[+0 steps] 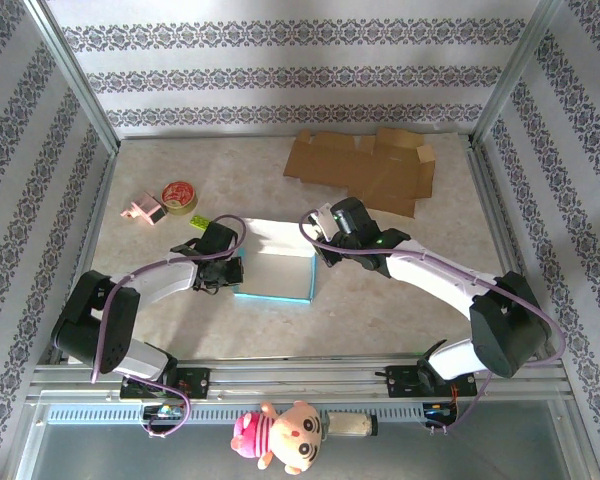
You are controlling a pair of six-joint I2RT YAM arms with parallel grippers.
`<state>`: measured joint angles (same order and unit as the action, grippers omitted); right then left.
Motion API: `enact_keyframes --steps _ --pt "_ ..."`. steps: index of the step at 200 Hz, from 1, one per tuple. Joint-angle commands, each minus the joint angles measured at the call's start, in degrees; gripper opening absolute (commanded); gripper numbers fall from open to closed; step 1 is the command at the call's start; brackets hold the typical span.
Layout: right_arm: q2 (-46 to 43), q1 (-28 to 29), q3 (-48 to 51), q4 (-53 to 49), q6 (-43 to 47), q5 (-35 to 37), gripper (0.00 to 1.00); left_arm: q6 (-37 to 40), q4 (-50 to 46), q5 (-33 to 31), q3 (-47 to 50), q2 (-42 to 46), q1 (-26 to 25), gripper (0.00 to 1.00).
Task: Fold the paper box
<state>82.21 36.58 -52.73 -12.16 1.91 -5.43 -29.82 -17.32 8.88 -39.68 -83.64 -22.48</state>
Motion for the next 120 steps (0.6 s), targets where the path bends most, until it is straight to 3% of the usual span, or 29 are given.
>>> enact_keyframes --steps 1,23,42,88,120 --pt "0.75 -0.08 -0.25 0.51 0.6 -1.31 0.13 1.8 -1.17 -3.43 -1.43 0.35 -0.22 0.07" --pt "0.67 -0.13 -0.09 0.54 0.47 -1.54 0.13 3.49 -3.31 -4.93 -3.74 -2.62 -0.28 0.15" --pt "0.62 -0.17 0.16 0.61 0.12 -1.68 0.13 3.83 -5.15 -7.56 -4.92 -4.12 -1.25 0.0" --pt "0.84 0.24 0.19 1.37 -0.36 -2.19 0.13 2.08 -13.02 -23.68 -8.29 -10.45 -9.5 0.0" --pt "0.58 0.25 0.35 1.06 0.01 -2.29 0.14 -0.02 -12.35 -24.26 -7.73 -11.44 -10.57 0.0"
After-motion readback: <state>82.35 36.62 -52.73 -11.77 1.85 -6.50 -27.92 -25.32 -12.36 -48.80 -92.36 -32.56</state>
